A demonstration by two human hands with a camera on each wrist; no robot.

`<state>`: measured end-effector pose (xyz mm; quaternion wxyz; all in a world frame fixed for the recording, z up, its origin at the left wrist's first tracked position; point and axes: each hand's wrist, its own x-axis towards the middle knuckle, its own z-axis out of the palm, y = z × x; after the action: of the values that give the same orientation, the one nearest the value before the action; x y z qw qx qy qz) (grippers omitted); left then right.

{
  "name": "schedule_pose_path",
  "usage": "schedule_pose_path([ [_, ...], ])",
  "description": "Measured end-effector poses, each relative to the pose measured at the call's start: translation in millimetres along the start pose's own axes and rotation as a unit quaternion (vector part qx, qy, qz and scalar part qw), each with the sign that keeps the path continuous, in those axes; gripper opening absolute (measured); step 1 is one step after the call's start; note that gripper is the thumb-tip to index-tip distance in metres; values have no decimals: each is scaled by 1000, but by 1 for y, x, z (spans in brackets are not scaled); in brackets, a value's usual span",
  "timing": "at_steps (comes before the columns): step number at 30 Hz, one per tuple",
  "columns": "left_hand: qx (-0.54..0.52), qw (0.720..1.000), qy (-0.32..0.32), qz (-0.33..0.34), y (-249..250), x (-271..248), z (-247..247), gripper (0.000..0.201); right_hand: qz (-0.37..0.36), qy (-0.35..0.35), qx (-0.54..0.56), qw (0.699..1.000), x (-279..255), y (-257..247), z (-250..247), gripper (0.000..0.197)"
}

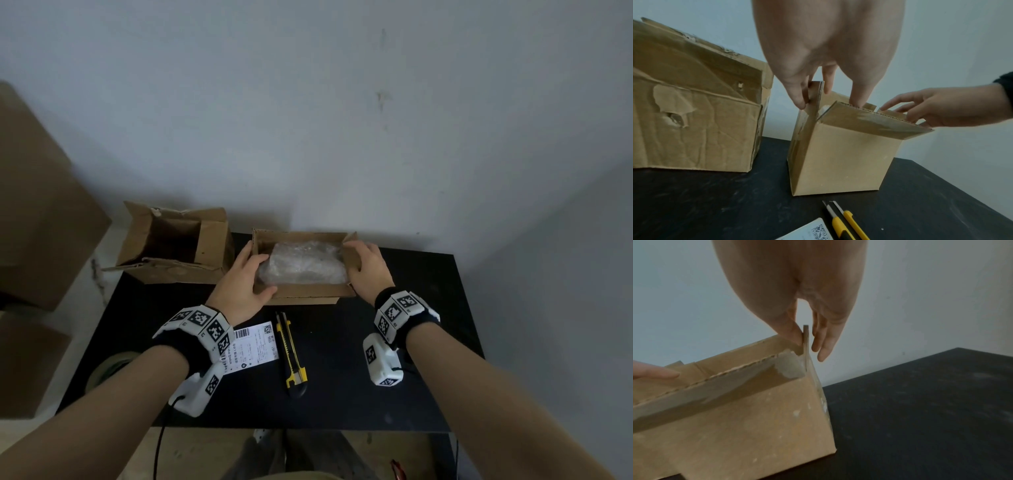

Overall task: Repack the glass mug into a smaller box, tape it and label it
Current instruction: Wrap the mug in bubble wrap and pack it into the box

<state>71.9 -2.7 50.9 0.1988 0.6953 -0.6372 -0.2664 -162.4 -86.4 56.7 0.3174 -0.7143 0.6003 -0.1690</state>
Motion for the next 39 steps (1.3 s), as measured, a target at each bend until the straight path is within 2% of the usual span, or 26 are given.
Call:
schedule_pose_path([
  [3, 13, 1000, -10, 1, -2, 0, -1, 65, 27, -61, -17, 998, 14, -5, -7, 55],
  [7, 27, 999, -11, 18, -1, -1, -2, 64, 42, -108, -20, 993, 29, -9, -13, 60],
  [13, 55, 996, -56, 47, 3, 6, 3, 59, 57, -161, 61, 983, 35, -10, -19, 65],
  [16, 80, 992, -83, 45, 7, 12, 5, 51, 33, -143, 79, 986, 34, -8, -22, 62],
  [19, 127, 985, -111, 33, 15, 19, 7, 50, 43, -110, 105, 987, 33, -3, -23, 50],
  [24, 220, 956, -195, 9, 34, 38, 8, 48, 44, -67, 121, 989, 30, 4, -21, 41],
  [27, 271, 937, -222, 12, 48, 47, 11, 46, 36, -57, 133, 989, 29, 8, -19, 35],
  [29, 306, 925, -224, 14, 55, 47, 16, 44, 33, -58, 139, 988, 29, 10, -17, 34],
  [32, 321, 923, -211, 26, 56, 46, 21, 42, 3, -48, 124, 991, 32, 13, -17, 38],
  [35, 329, 920, -212, 33, 55, 45, 23, 41, -43, -56, 47, 996, 41, 10, -22, 39],
  [39, 358, 908, -209, 61, 58, 45, 22, 42, -23, -105, -10, 994, 60, 0, -28, 37],
])
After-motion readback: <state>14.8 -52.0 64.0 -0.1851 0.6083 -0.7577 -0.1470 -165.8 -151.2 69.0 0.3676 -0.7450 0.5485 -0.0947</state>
